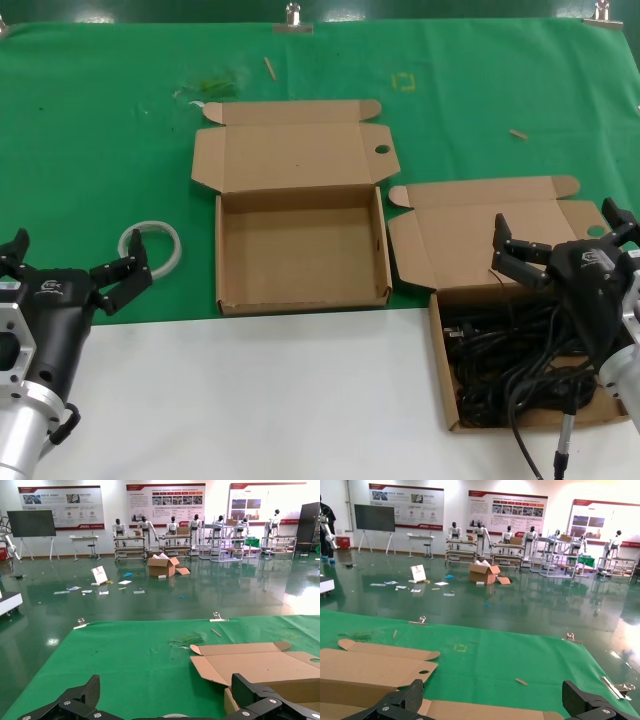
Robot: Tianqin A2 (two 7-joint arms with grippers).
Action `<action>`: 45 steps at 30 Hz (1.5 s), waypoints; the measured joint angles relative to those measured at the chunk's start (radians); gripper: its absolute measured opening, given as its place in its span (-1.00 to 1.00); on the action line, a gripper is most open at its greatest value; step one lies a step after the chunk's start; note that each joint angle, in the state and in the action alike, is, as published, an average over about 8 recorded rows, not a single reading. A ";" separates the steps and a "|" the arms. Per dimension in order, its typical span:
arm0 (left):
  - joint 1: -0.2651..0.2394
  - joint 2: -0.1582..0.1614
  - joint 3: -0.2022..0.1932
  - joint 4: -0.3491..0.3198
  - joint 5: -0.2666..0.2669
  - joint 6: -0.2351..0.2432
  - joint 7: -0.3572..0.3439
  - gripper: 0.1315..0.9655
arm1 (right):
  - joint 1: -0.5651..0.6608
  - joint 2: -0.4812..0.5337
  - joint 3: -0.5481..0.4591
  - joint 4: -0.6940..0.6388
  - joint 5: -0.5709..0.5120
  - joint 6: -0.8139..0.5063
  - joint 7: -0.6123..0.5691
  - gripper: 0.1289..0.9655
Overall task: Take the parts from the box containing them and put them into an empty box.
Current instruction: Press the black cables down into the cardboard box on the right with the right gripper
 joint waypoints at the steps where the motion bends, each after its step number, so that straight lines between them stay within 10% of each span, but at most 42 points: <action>1: 0.000 0.000 0.000 0.000 0.000 0.000 0.000 0.93 | 0.000 0.000 0.000 0.000 0.000 0.000 0.000 1.00; 27: 0.000 0.000 0.000 0.000 0.000 0.000 0.000 -0.08 | 0.042 0.245 -0.212 -0.009 0.119 0.041 0.023 1.00; 45: 0.000 0.000 0.000 0.000 0.000 0.000 0.000 -0.73 | 0.285 0.422 -0.210 -0.180 0.097 -0.557 -0.188 1.00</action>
